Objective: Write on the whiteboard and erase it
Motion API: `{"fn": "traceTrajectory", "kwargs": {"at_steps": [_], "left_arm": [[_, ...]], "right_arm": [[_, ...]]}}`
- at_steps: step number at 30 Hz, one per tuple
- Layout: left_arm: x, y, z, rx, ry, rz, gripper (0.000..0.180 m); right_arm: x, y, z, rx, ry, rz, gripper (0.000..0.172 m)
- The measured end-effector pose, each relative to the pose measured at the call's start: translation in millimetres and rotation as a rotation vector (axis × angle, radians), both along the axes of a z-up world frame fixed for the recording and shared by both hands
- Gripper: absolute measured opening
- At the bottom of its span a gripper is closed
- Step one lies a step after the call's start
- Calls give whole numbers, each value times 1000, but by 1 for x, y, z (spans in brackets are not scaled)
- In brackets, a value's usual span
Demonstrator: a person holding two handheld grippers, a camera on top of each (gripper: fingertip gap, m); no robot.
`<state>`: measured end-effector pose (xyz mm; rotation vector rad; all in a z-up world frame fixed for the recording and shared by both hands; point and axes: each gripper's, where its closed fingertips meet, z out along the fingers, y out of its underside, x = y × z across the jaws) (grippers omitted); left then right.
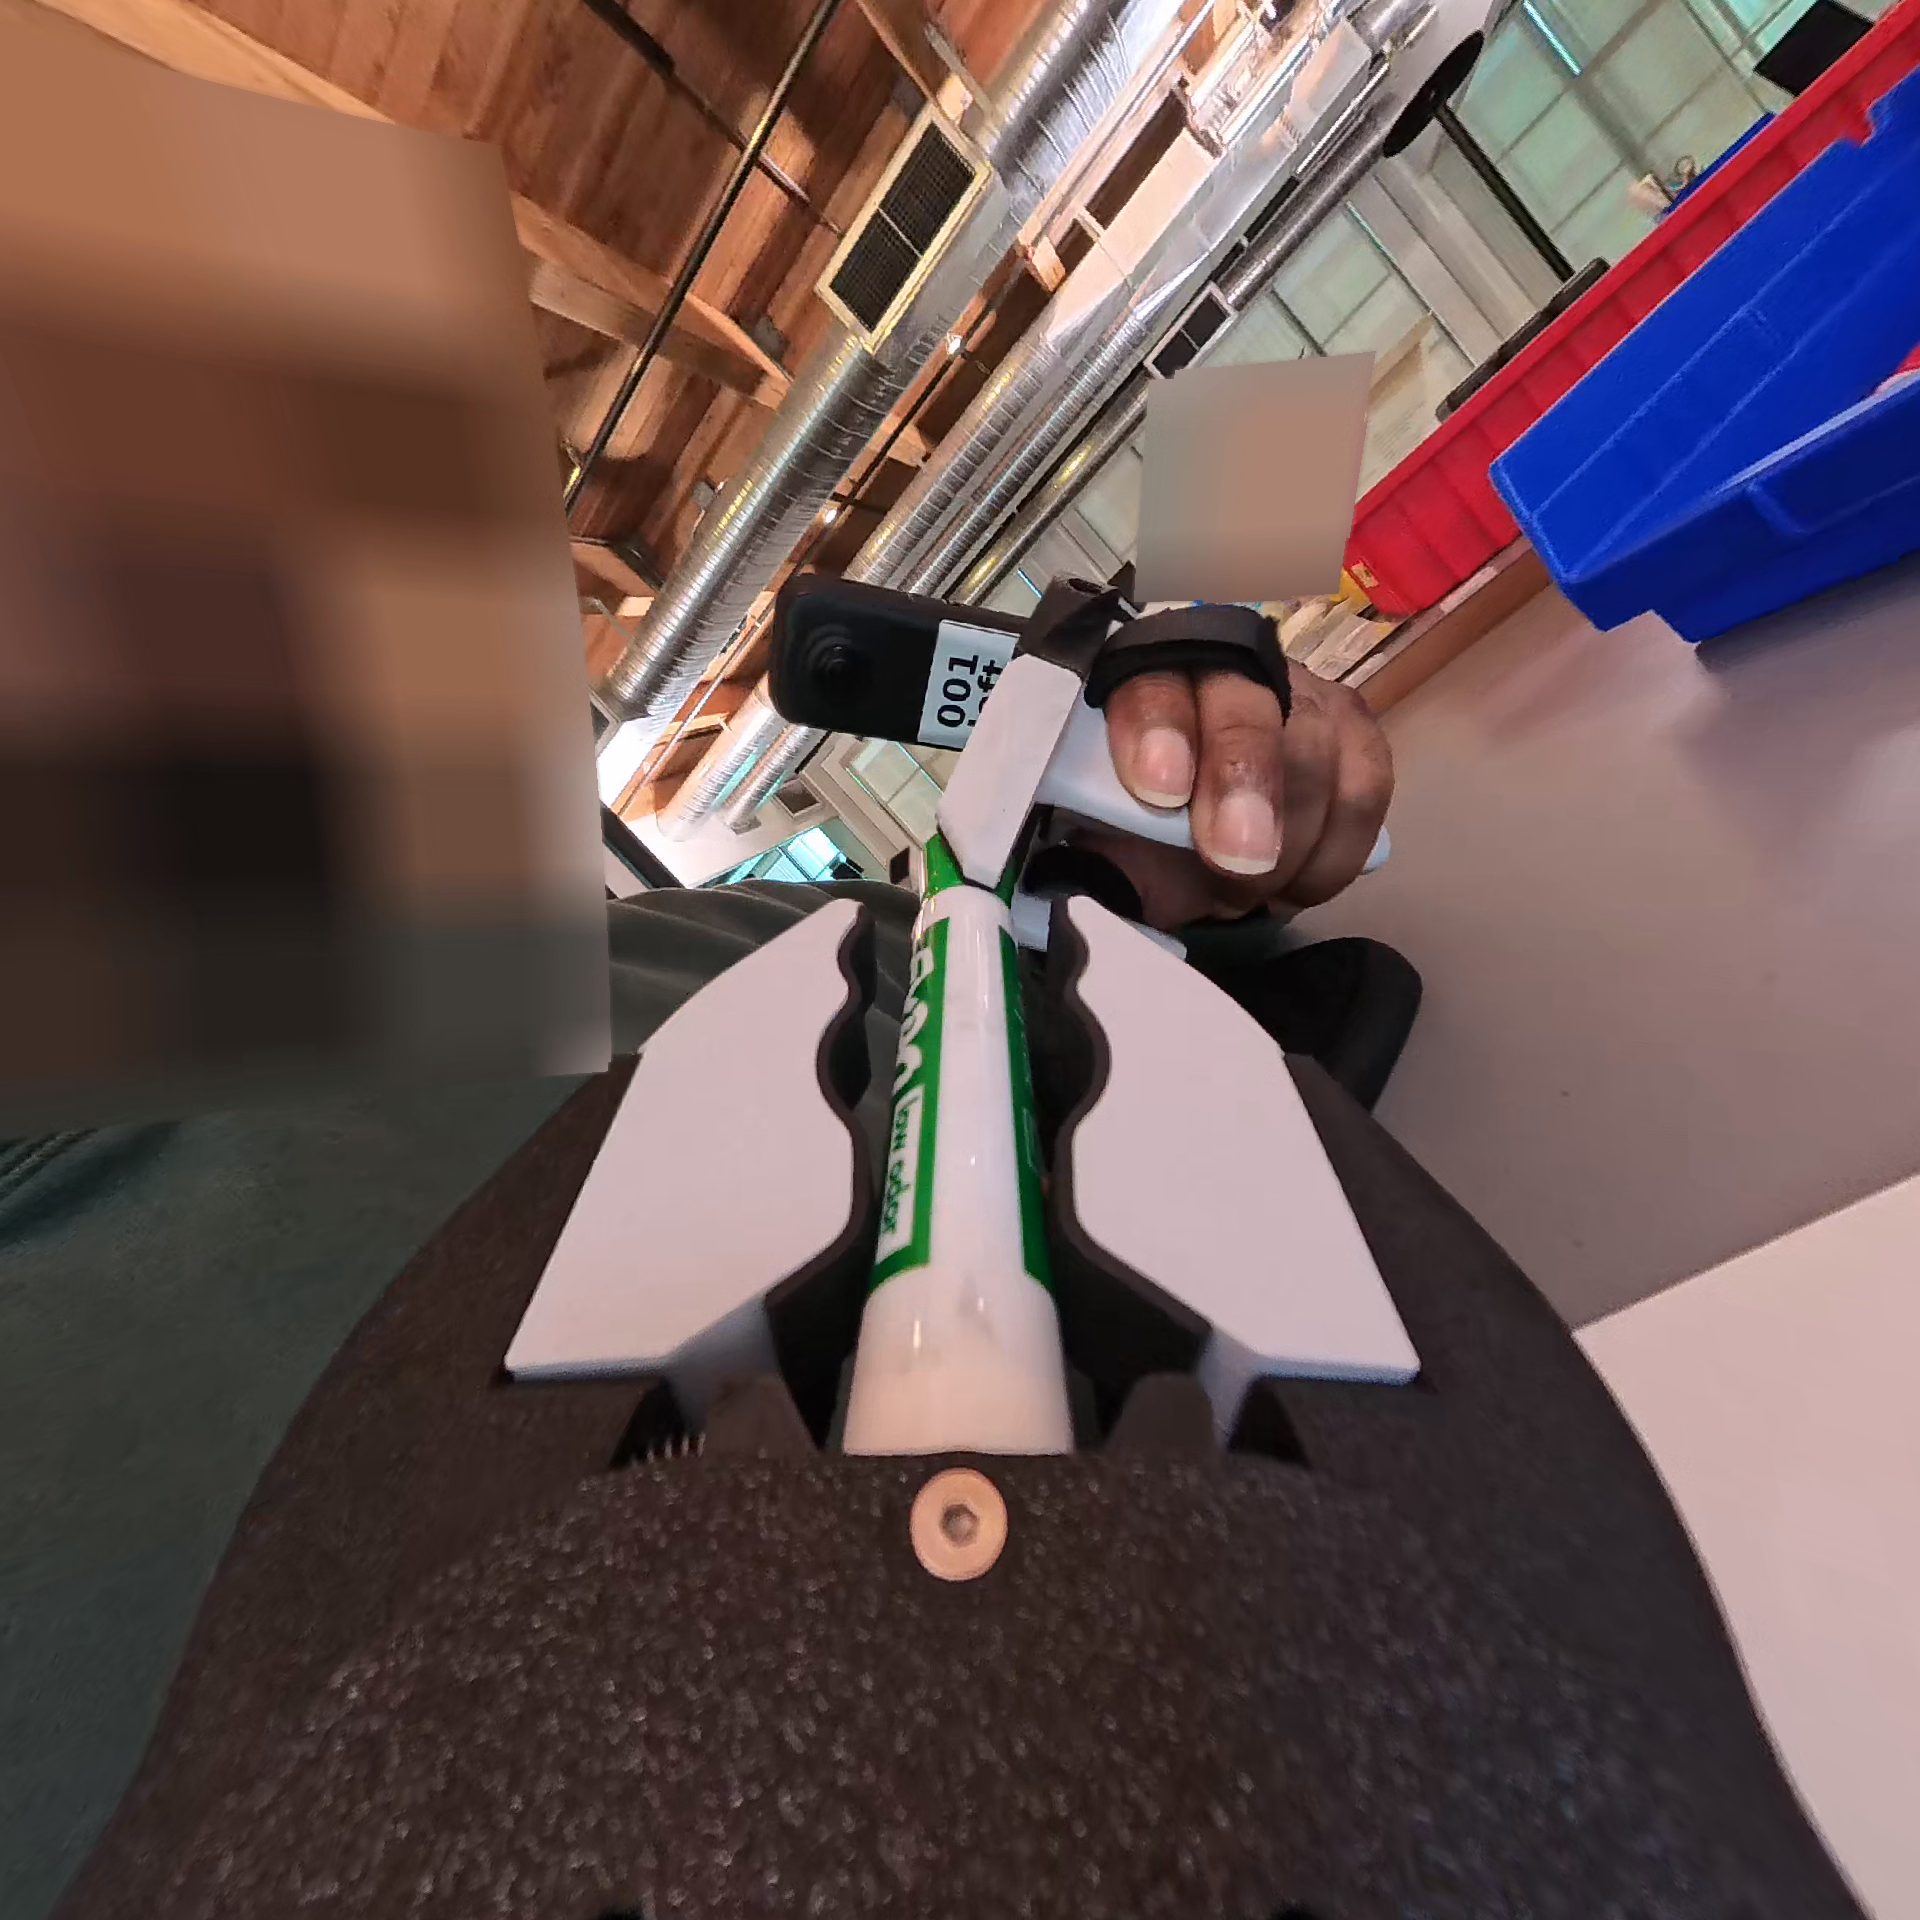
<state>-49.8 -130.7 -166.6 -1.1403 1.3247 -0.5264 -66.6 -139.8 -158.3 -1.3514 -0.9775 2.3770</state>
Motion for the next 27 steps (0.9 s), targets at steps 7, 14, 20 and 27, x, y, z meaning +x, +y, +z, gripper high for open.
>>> {"fn": "traceTrajectory", "kwargs": {"at_steps": [7, 14, 20, 27], "left_arm": [[0, 7, 2, -68, -63, 7, 20], [-21, 22, 12, -299, -203, 13, 20], [-10, 24, -12, -362, -116, 21, 20], [-7, 20, -11, -372, -133, -5, 20]], "right_arm": [[5, 9, 3, 220, -40, -132, 43], [33, 46, 7, 855, -257, -389, 51], [21, 33, -20, 1133, -387, -260, 41], [4, 32, -44, 1181, -449, -184, 30]]}}
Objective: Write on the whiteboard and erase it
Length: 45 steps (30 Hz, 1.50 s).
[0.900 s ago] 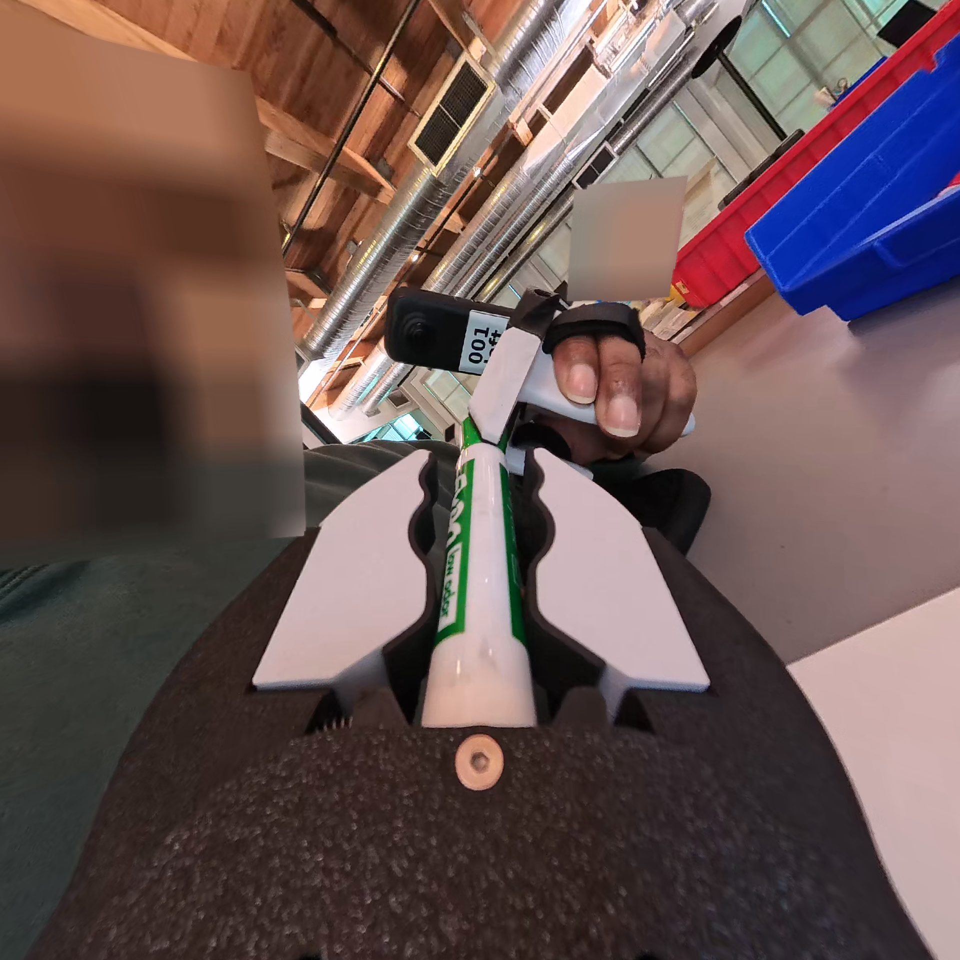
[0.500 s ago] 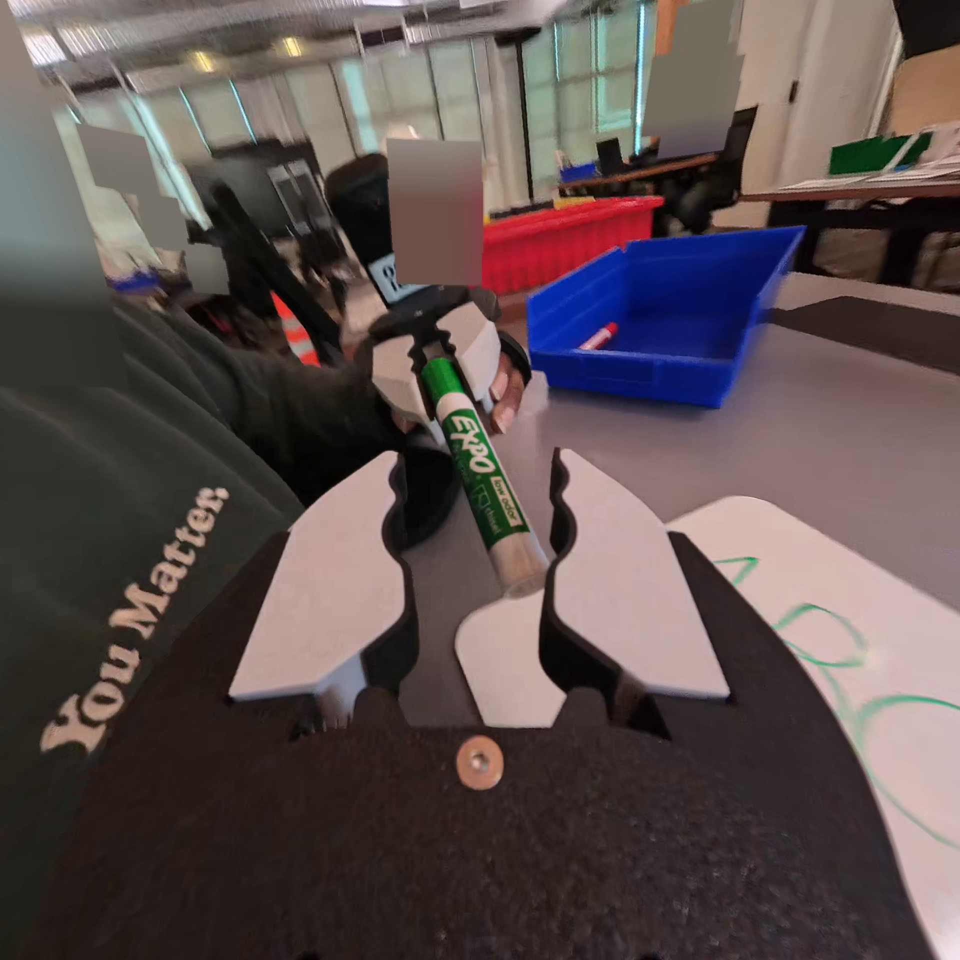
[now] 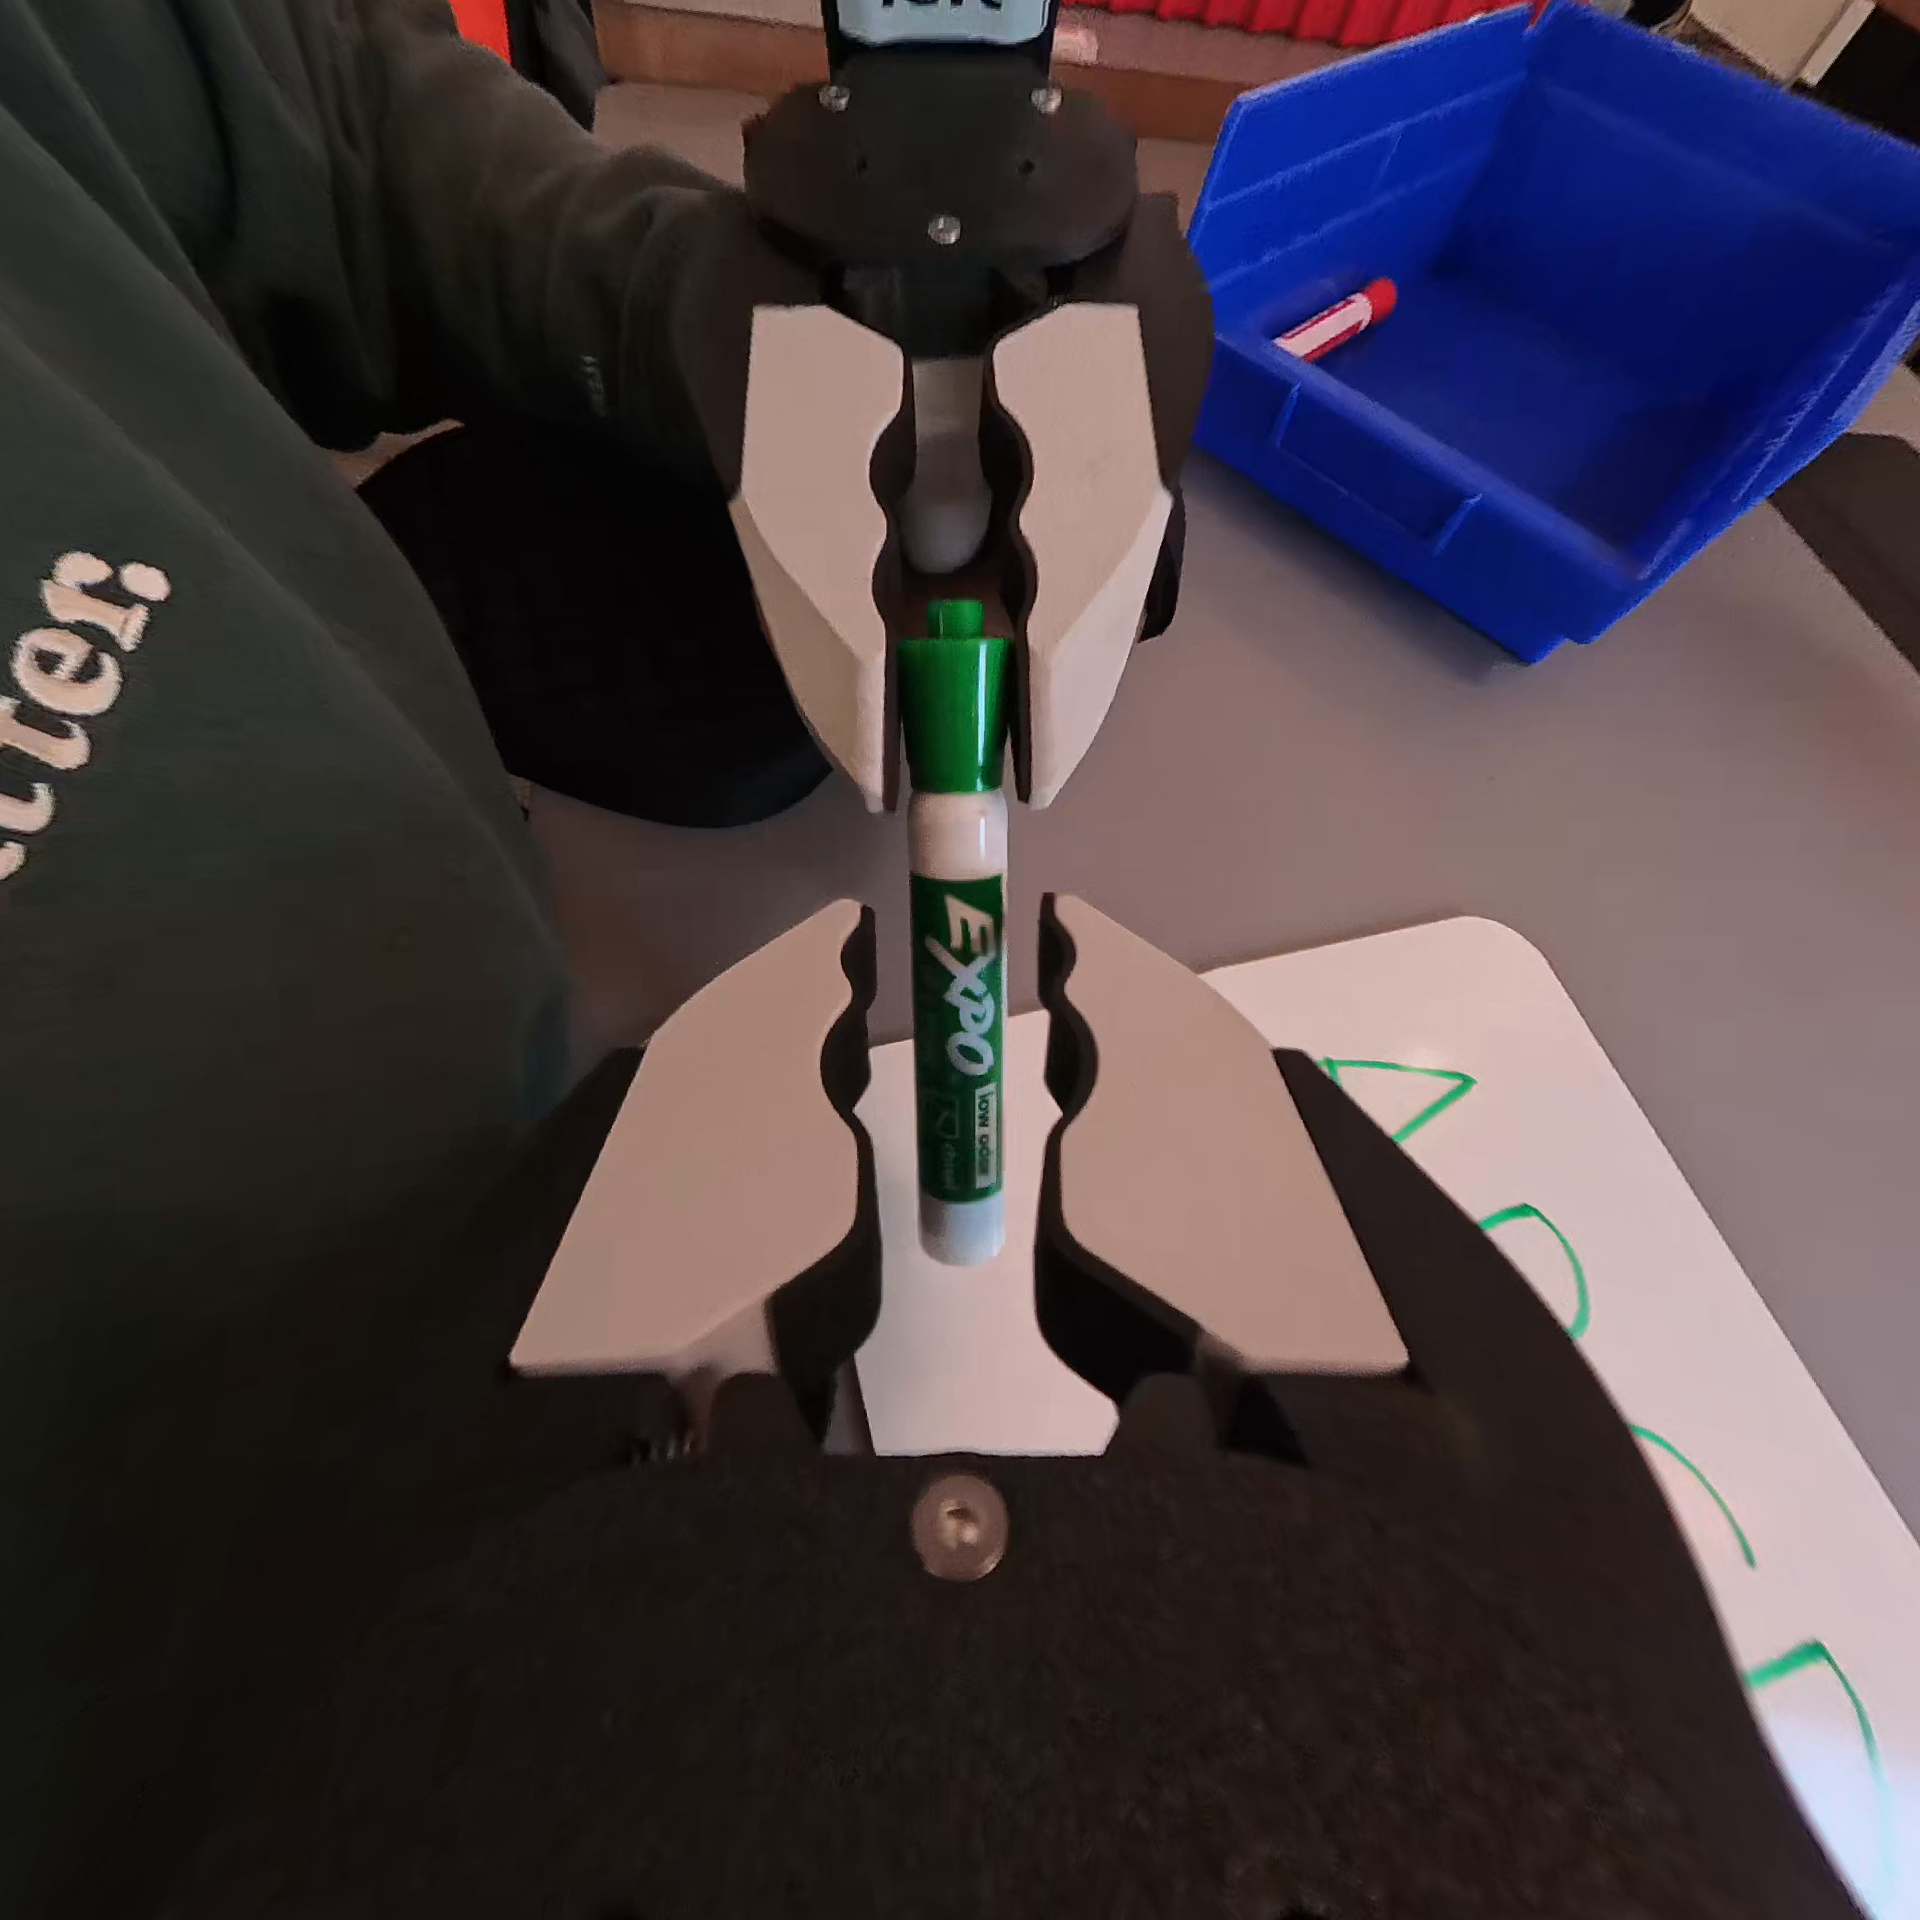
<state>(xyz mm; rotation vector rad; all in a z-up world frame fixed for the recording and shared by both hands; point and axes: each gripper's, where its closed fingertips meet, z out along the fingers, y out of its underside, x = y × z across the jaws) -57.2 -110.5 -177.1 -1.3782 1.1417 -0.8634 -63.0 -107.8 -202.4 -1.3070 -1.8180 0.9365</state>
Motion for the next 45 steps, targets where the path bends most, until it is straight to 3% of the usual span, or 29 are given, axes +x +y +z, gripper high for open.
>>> {"fn": "traceTrajectory", "kwargs": {"at_steps": [1, 5, 7, 10, 14, 16, 18, 22, 24, 26, 30, 35, 39, 42, 45], "left_arm": [[0, 0, 3, -6, -17, -3, 20], [-4, 7, 8, -10, -61, 45, 21], [-12, 19, 16, 11, -100, 126, 35], [-28, 34, 21, 23, -124, 224, 35], [-37, 45, 17, 41, -105, 312, 26], [-36, 47, 13, 32, -93, 317, 24], [-35, 49, 9, 19, -83, 318, 23], [-33, 48, 2, 2, -59, 310, 21], [-33, 47, 0, 6, -48, 306, 21], [-34, 47, -1, -5, -45, 304, 21], [-36, 47, -4, -21, -43, 307, 20], [-35, 48, -4, -13, -33, 315, 18], [-34, 48, -7, -24, -27, 311, 18], [-33, 48, -9, -25, -19, 307, 18], [-33, 47, -8, -21, -16, 305, 17]], "right_arm": [[-1, 1, -3, 15, -6, -1, 20], [2, 5, 5, -14, -9, -17, 19], [11, 20, 19, -68, 0, -63, 19], [40, 100, 63, -89, 91, -322, 19], [122, 272, 103, -84, 87, -818, 19], [169, 353, 97, -158, 28, -1047, 18], [212, 415, 69, -252, -85, -1243, 19], [255, 464, 1, -451, -226, -1480, 20], [272, 473, -21, -474, -247, -1596, 20], [294, 479, -31, -384, -318, -1717, 33], [298, 489, 3, -90, -333, -1735, 35], [243, 482, 57, 24, -175, -1536, 38], [163, 439, 82, 19, -50, -1279, 43], [98, 385, 76, -85, 32, -1081, 43], [48, 337, 33, -292, 11, -928, 47]]}}
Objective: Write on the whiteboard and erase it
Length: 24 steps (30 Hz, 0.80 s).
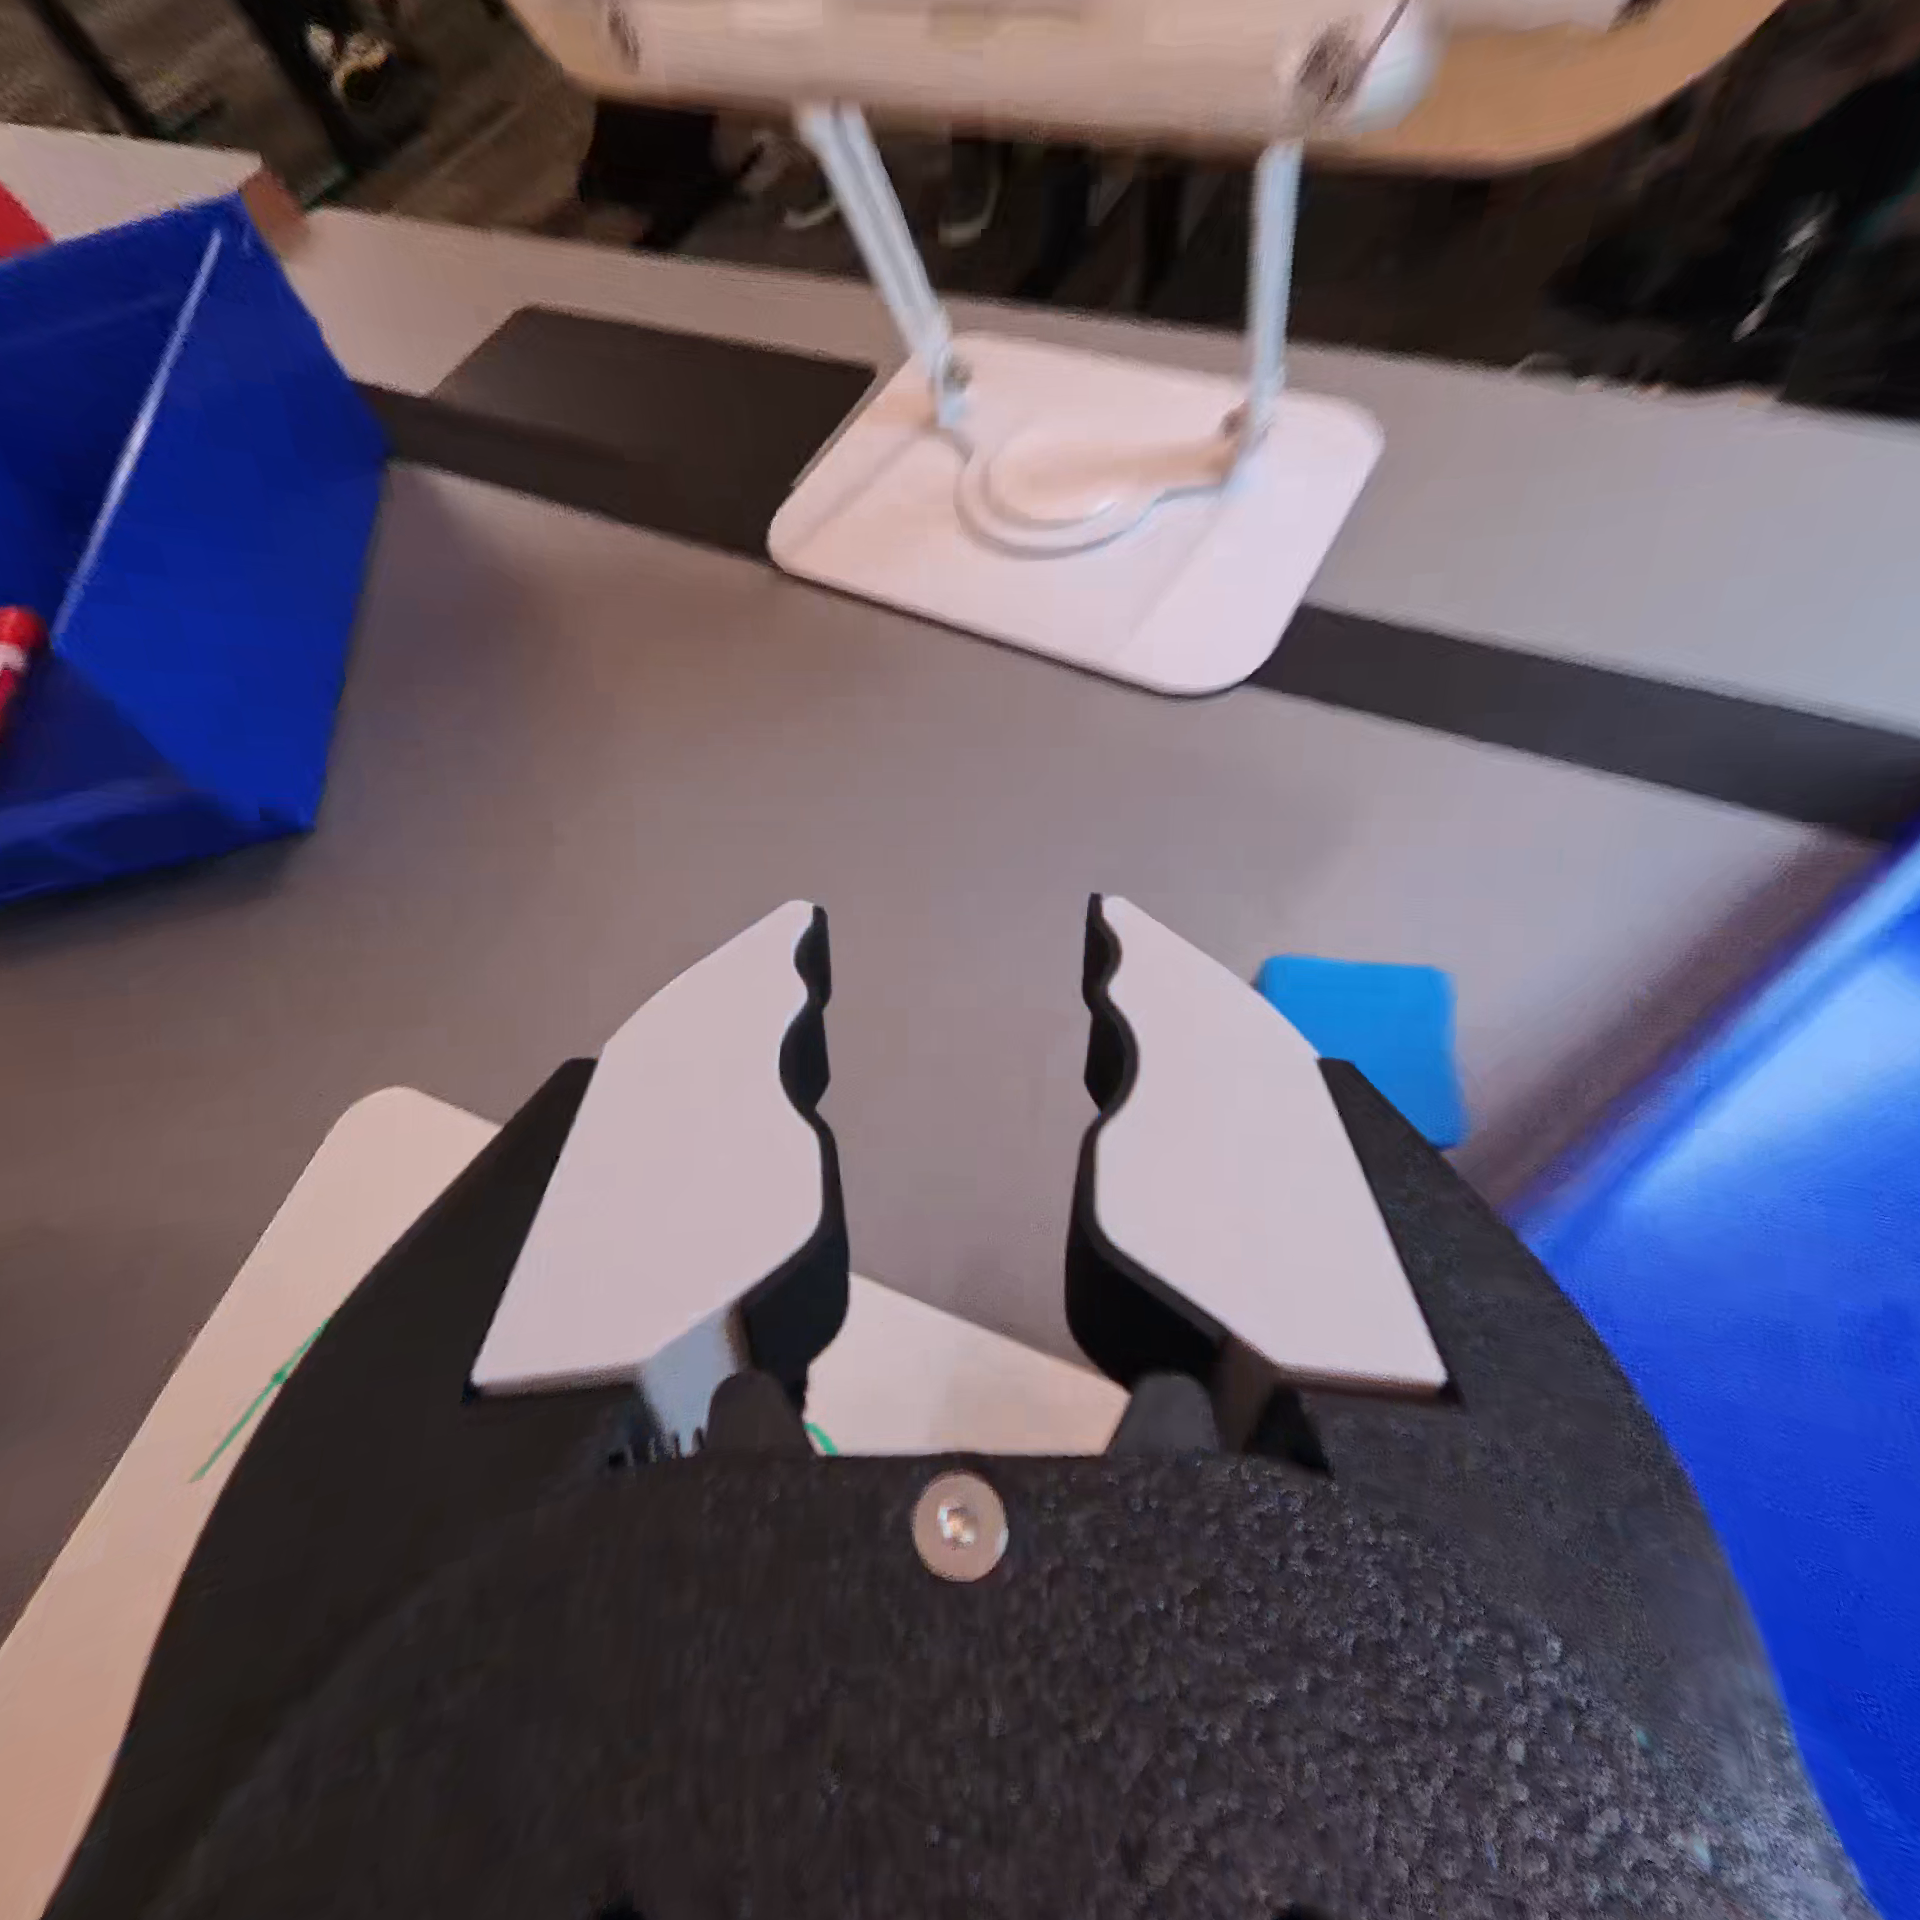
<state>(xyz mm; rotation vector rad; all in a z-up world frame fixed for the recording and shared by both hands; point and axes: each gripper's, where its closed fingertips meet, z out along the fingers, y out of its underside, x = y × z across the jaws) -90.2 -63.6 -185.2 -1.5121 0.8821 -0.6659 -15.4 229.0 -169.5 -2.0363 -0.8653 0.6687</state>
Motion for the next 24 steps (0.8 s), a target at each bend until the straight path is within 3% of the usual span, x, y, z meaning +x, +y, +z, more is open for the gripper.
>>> {"fn": "traceTrajectory", "kwargs": {"at_steps": [3, 5, 13, 20, 24], "left_arm": [[-1, 0, 0, 2, 4, 2, 17], [-2, 0, 0, 5, 9, 6, 17], [-3, 2, -3, -12, 13, 6, 18], [-2, 1, -4, -15, 19, 0, 18], [-3, 2, -5, -17, 22, 0, 18]], "right_arm": [[-4, 1, -54, -64, -86, -46, 59], [13, 18, -75, -47, -148, -137, 67], [57, 51, -92, 25, -281, -262, 89], [59, 73, -100, -29, -279, -216, 85], [56, 74, -105, -69, -272, -179, 63]]}}
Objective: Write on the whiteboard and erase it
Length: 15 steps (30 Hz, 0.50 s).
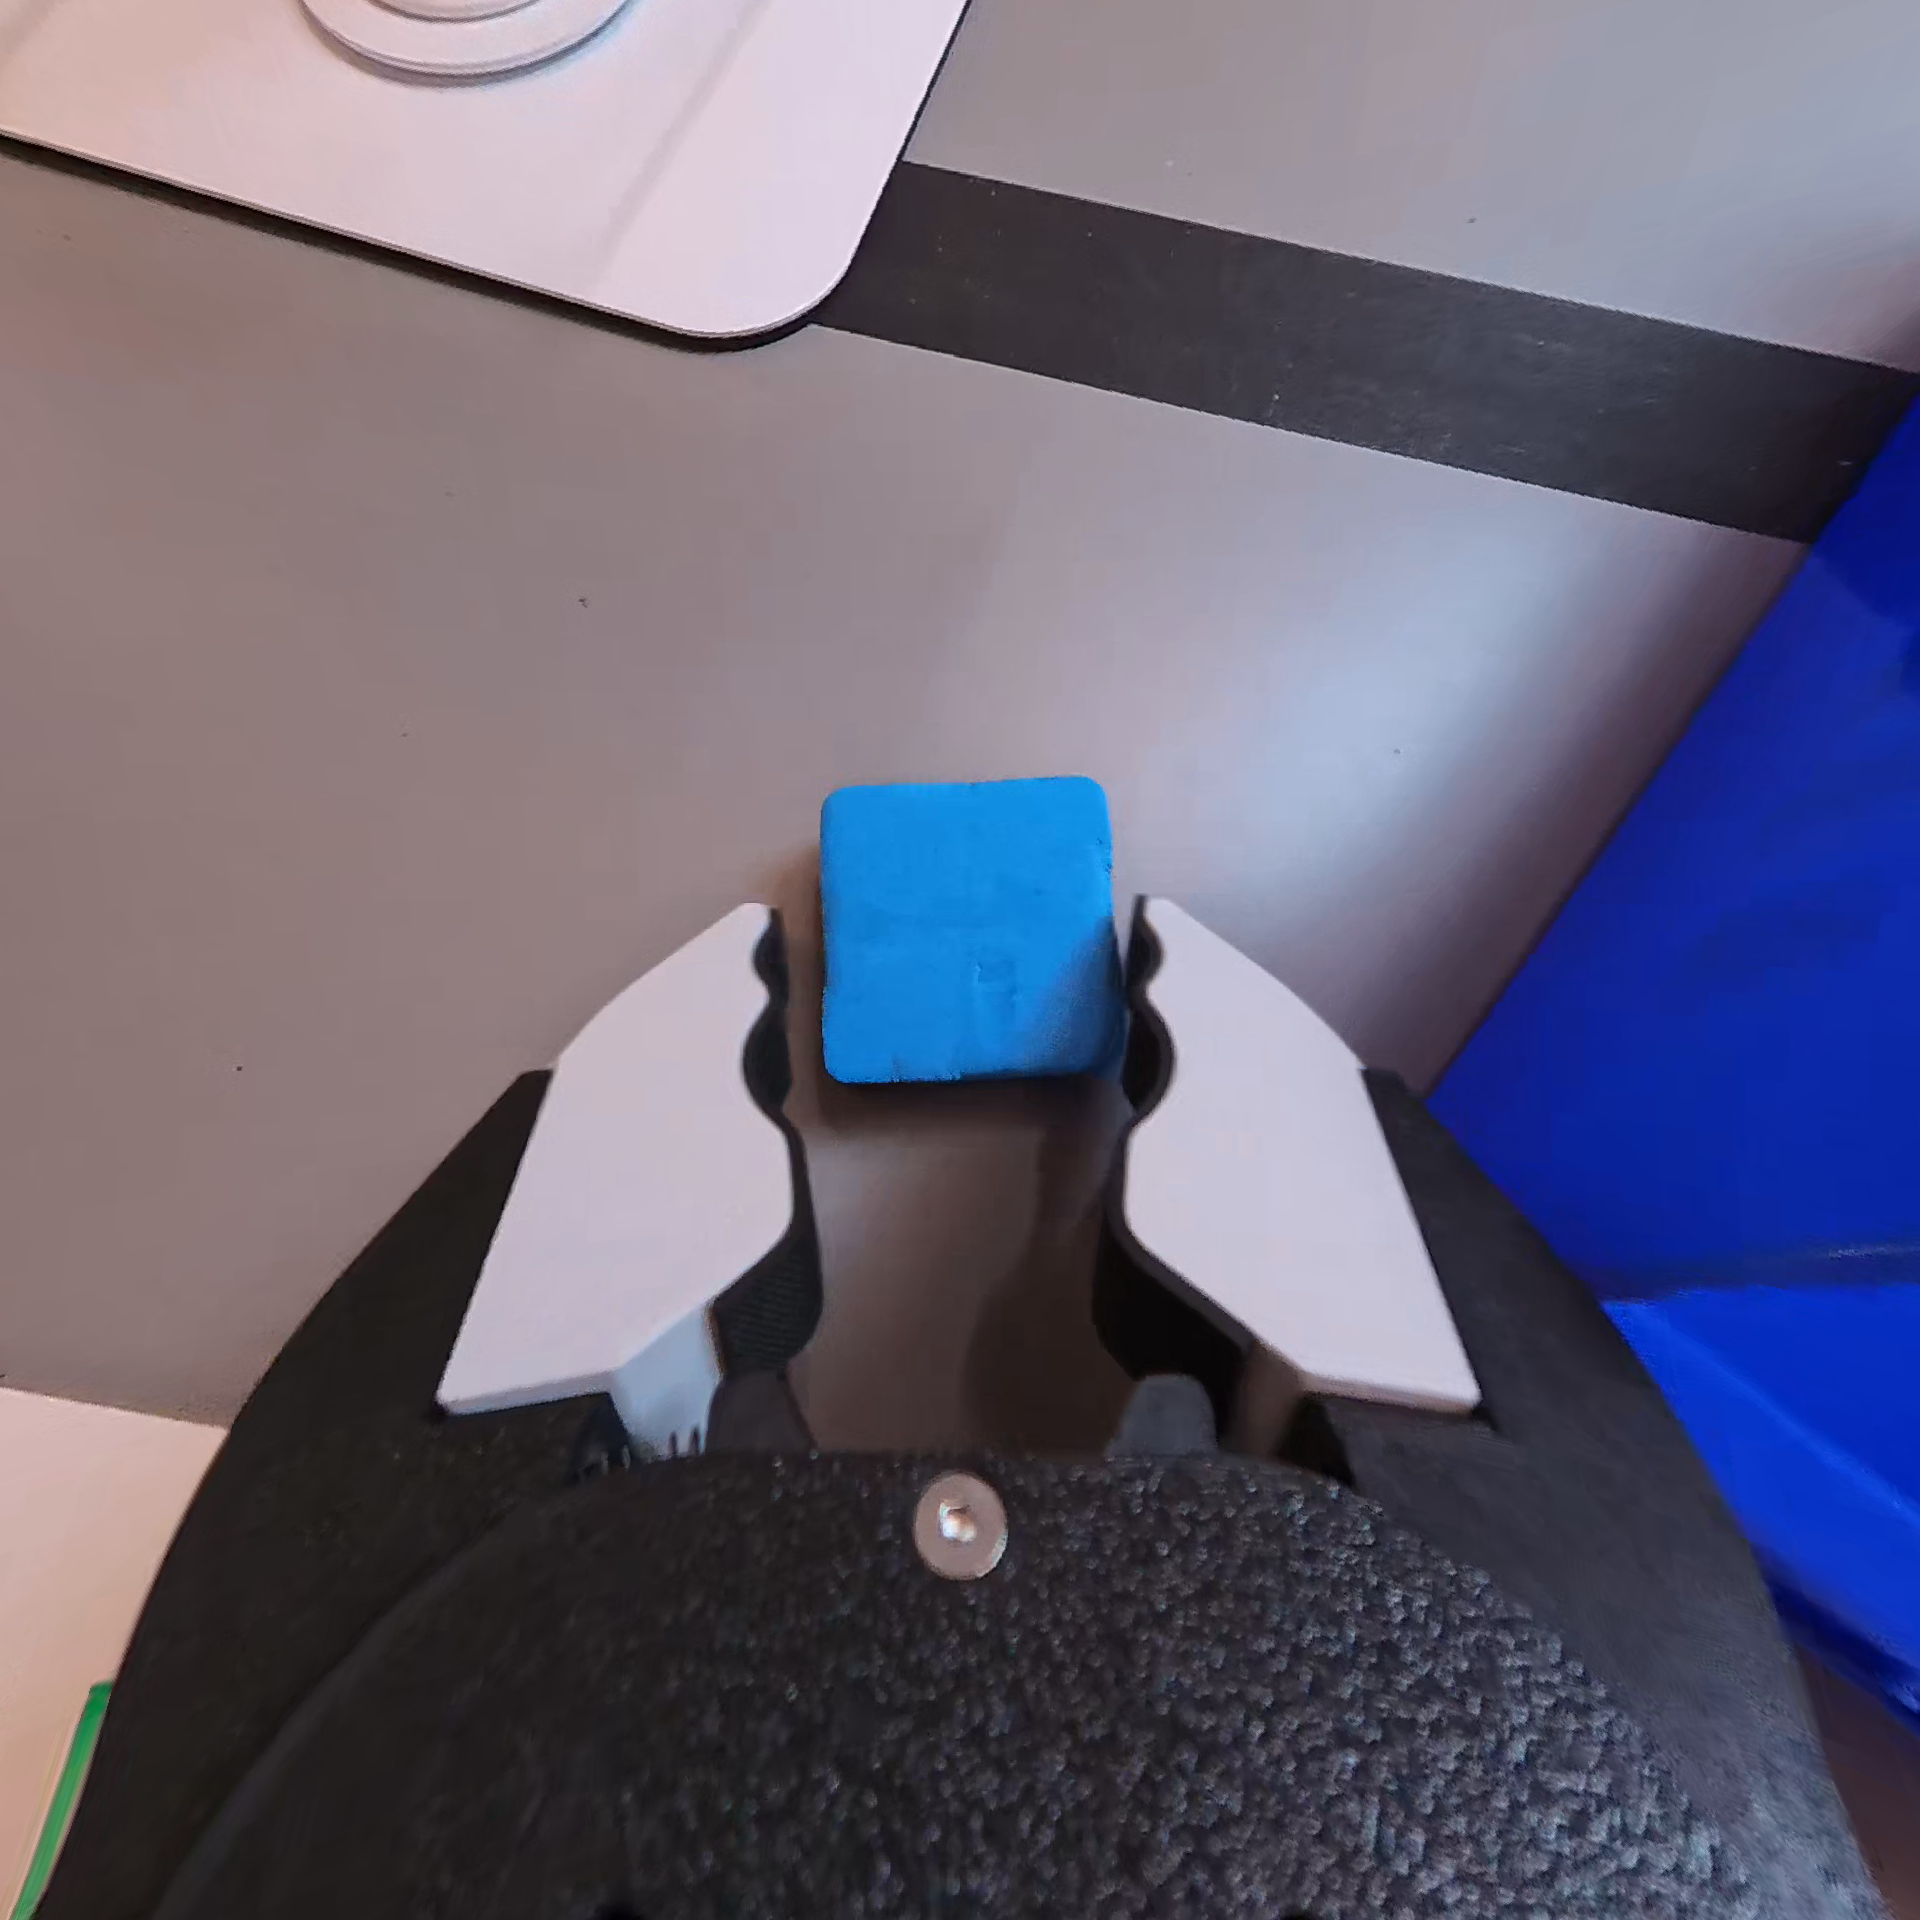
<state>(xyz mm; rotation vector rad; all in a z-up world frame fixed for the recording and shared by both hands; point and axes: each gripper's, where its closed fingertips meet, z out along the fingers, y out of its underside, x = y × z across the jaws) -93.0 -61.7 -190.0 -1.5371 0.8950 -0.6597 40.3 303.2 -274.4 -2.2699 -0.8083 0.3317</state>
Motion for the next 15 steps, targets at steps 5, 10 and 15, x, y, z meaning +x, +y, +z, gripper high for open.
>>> {"fn": "traceTrajectory", "kwargs": {"at_steps": [5, 10, 15], "left_arm": [[0, 0, -1, -4, 3, -2, 18], [4, -5, -12, -47, 65, -40, 7], [15, -11, -32, -74, 188, -70, 0]], "right_arm": [[-1, -13, 12, 23, 22, 84, 52], [-2, -81, 53, 71, 68, 318, 52], [35, -154, 42, 37, -55, 445, 52]]}}
